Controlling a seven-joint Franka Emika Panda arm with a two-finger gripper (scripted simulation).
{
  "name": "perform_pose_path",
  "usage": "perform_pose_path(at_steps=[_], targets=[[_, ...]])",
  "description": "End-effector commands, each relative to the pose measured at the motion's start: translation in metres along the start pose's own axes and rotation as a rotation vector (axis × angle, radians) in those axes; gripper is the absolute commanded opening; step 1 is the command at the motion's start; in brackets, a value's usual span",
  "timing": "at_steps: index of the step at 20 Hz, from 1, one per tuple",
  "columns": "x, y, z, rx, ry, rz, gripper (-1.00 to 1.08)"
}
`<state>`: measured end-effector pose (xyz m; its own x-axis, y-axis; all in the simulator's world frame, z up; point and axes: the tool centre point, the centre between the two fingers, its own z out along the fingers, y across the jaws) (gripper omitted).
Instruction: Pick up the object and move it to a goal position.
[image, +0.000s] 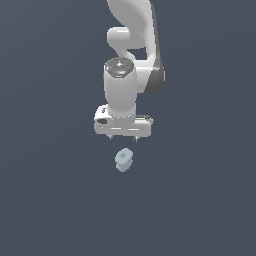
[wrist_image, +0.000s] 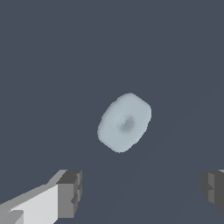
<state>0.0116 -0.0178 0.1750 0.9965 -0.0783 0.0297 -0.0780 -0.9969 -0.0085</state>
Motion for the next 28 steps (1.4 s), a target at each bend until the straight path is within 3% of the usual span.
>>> perform_pose_path(at_steps=[1, 28], targets=[[0.001, 0.000, 0.002, 0.000, -0.001, 0.024, 1.00], [0.030, -0.002, 0.059, -0.015, -0.025, 0.580, 1.00]])
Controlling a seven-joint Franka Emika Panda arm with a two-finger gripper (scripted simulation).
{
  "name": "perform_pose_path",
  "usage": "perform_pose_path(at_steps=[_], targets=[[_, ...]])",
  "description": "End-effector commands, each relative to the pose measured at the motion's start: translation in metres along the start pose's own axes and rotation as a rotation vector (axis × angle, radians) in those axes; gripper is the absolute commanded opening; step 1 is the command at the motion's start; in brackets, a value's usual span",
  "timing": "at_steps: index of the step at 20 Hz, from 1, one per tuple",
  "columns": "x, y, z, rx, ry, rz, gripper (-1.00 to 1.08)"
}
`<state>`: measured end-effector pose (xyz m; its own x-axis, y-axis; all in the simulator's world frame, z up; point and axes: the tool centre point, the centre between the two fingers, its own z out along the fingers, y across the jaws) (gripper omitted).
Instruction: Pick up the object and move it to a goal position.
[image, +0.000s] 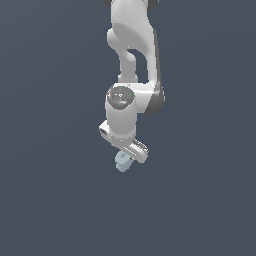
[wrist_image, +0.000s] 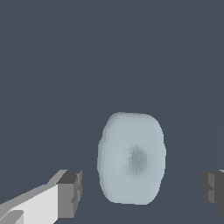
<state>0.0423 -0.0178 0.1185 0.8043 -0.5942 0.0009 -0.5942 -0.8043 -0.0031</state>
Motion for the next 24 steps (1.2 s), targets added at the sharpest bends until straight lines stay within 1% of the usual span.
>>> perform_pose_path(at_steps=[1, 6, 12, 20, 24], targets=[[0.001, -0.001, 0.003, -0.001, 0.000, 0.032, 1.00], [0.003, -0.002, 0.006, -0.003, -0.001, 0.063, 1.00], [0.002, -0.002, 0.010, -0.003, -0.001, 0.061, 1.00], [0.001, -0.001, 0.047, -0.003, -0.001, 0.065, 1.00], [0.002, -0.001, 0.057, -0.003, -0.001, 0.066, 1.00]])
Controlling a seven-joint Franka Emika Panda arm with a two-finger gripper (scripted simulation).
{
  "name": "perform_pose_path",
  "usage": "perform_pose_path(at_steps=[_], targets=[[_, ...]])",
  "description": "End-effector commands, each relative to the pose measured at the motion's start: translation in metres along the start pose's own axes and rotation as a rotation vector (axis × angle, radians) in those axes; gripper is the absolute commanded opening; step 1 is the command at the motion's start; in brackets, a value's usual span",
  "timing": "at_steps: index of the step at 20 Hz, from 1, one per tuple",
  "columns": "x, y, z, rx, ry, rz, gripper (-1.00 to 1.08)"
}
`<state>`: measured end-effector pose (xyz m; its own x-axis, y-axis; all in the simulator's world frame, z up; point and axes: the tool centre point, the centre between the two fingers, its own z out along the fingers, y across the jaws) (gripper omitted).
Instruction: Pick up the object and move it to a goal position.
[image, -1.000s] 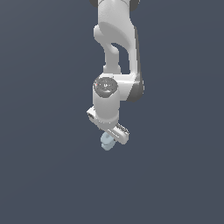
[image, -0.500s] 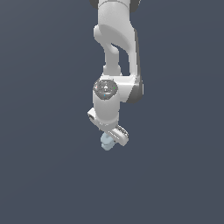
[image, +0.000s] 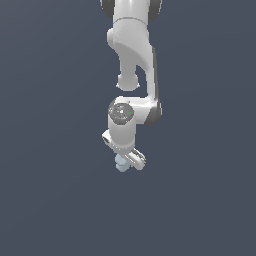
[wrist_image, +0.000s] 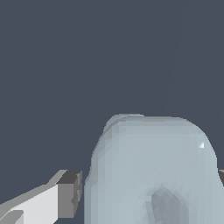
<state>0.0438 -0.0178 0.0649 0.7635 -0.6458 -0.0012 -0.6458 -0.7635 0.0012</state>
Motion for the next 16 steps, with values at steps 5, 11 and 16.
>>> perform_pose_path(at_steps=[5, 11, 16], targets=[[0.0012, -0.0011, 0.0032, 0.001, 0.001, 0.000, -1.00], [0.0012, -0.0011, 0.0032, 0.001, 0.001, 0.000, -1.00], [0.0010, -0.0012, 0.0020, 0.001, 0.001, 0.000, -1.00]])
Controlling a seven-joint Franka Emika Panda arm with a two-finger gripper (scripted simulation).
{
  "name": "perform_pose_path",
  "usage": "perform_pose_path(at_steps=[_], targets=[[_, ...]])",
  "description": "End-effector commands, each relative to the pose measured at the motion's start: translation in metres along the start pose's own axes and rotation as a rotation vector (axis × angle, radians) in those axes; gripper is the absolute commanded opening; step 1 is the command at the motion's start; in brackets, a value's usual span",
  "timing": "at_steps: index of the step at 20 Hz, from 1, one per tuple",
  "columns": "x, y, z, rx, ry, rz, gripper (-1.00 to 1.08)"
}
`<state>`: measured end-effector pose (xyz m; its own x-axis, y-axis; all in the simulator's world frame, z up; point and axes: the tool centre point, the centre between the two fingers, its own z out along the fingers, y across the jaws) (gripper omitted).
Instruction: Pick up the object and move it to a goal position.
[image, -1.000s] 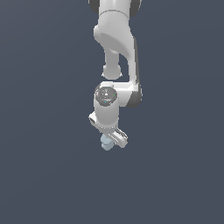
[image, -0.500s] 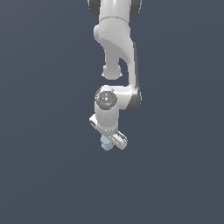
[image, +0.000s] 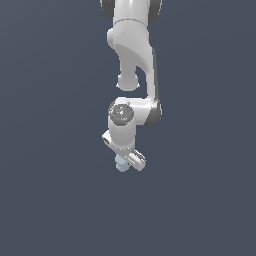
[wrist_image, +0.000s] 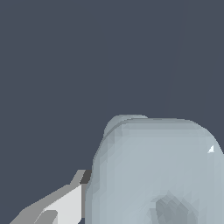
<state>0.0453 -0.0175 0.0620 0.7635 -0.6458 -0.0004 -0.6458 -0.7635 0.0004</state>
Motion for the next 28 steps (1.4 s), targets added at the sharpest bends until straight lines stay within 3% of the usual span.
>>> perform_pose_path(at_steps=[1, 12, 28], targets=[[0.000, 0.000, -0.002, 0.000, 0.000, 0.000, -1.00], [-0.009, -0.003, -0.062, 0.001, 0.000, 0.001, -1.00], [-0.032, -0.014, -0.241, 0.000, 0.001, 0.002, -1.00]])
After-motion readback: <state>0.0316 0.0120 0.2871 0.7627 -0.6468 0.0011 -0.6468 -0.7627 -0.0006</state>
